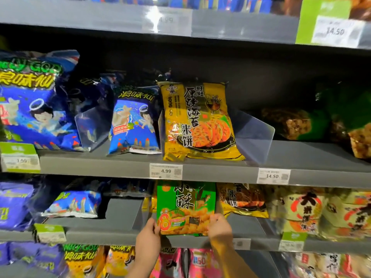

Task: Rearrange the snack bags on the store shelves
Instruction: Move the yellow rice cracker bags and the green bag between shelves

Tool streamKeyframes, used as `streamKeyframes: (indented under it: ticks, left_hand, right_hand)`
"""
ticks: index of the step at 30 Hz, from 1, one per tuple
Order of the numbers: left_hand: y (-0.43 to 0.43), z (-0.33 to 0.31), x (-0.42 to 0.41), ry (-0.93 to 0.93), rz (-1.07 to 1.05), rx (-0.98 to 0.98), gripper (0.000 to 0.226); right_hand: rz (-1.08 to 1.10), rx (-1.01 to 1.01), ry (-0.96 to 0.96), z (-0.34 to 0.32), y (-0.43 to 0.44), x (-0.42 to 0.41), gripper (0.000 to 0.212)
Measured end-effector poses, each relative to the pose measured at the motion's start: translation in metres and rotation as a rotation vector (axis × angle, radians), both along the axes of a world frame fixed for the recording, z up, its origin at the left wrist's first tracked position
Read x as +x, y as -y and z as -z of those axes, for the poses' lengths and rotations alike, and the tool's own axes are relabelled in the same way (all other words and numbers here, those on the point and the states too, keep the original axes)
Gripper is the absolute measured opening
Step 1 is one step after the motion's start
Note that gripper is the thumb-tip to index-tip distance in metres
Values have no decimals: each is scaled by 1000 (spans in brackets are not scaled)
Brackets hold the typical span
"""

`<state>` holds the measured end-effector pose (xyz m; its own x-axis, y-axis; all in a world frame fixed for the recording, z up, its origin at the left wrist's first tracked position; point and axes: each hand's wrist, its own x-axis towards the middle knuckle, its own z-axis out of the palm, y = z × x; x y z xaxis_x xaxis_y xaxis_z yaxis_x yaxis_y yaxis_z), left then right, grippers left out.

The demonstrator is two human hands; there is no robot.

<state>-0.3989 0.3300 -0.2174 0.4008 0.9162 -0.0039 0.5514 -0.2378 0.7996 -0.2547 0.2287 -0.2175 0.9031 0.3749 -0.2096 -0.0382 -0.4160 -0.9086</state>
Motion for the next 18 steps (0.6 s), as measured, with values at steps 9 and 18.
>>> streamKeyframes:
  ticks: [9, 18]
  left_hand:
    - [64, -15, -23, 52, -74, 85, 35]
    - [260, -16, -38, 194, -100, 7, 20]
  right_hand:
    - [33, 3, 383, -38, 71, -32, 26]
    - [78, 34, 321, -44, 248, -46, 26]
